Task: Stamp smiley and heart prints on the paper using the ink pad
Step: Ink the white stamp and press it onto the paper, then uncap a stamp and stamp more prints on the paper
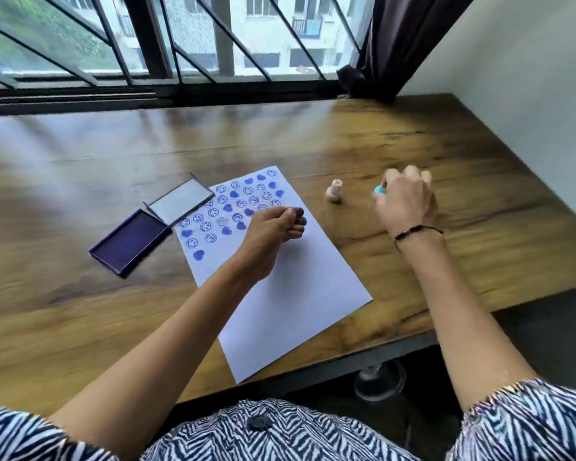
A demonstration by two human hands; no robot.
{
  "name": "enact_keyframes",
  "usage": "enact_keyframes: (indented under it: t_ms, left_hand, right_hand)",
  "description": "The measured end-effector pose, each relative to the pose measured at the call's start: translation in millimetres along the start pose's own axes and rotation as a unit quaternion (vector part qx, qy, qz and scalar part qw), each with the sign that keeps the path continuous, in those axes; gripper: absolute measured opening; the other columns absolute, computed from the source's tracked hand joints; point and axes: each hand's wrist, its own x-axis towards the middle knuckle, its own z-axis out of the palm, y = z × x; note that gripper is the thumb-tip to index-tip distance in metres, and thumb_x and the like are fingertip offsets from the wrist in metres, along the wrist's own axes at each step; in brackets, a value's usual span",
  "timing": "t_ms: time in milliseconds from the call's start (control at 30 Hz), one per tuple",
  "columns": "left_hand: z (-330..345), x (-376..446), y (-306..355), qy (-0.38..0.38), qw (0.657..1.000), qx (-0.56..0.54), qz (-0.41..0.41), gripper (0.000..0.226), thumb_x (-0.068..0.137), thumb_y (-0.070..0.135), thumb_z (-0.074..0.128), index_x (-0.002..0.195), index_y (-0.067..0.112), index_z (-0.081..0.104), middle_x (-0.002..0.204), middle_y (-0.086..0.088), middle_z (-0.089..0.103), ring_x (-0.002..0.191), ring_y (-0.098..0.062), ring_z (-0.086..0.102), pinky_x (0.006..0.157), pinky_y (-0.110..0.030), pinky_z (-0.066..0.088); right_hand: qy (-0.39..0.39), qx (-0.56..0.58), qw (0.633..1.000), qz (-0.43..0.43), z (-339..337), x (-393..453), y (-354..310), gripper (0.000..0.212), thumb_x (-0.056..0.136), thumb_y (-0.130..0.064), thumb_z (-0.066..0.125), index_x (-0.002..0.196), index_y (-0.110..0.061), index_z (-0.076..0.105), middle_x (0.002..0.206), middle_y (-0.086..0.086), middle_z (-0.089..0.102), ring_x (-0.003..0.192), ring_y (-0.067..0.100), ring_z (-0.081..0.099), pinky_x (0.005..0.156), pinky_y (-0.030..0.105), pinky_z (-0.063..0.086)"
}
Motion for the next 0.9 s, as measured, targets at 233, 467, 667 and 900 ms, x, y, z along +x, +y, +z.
enact_keyframes:
  t_ms: [233, 467, 667, 900]
  left_hand:
    - [-1, -9, -8, -0.025, 1.0, 0.0, -0.008, 0.021, 0.09, 0.0, 0.041, 0.079, 0.005, 0.059, 0.075, -0.01, 0.053, 0.065, -0.016, 0.048, 0.06, -0.016, 0.044]
    - [-45, -28, -2, 0.019, 0.997, 0.057, 0.045, 0.025, 0.084, 0.009, 0.058, 0.108, 0.001, 0.058, 0.079, -0.005, 0.063, 0.068, -0.012, 0.058, 0.069, -0.019, 0.05]
    - [-67, -43, 4, 0.068, 0.987, 0.127, 0.07, 0.007, 0.077, 0.028, 0.067, 0.077, 0.021, 0.069, 0.073, 0.001, 0.067, 0.063, -0.009, 0.057, 0.063, -0.02, 0.049]
    - [-116, -74, 13, 0.152, 0.985, 0.028, 0.081, 0.011, 0.077, 0.015, 0.066, 0.079, 0.004, 0.069, 0.063, -0.001, 0.063, 0.052, -0.005, 0.054, 0.054, -0.015, 0.047]
  right_hand:
    - [-0.1, 0.056, 0.993, 0.024, 16, -17, 13, 0.02, 0.079, -0.003, 0.058, 0.098, -0.004, 0.065, 0.104, 0.025, 0.061, 0.1, 0.038, 0.055, 0.084, 0.039, 0.047]
    - [-0.241, 0.567, 0.785, 0.065, 9, -56, -79, 0.014, 0.077, 0.001, 0.067, 0.072, -0.013, 0.064, 0.048, -0.008, 0.067, 0.048, 0.003, 0.059, 0.047, 0.016, 0.05]
    - [-0.285, 0.616, 0.731, 0.065, 11, -71, -112, 0.013, 0.08, 0.002, 0.062, 0.074, -0.01, 0.064, 0.065, 0.01, 0.062, 0.049, 0.01, 0.055, 0.049, 0.018, 0.051]
    - [-0.286, 0.608, 0.738, -0.057, 21, -91, -172, 0.02, 0.079, 0.003, 0.063, 0.071, -0.015, 0.063, 0.061, 0.007, 0.06, 0.045, 0.005, 0.054, 0.048, 0.016, 0.047]
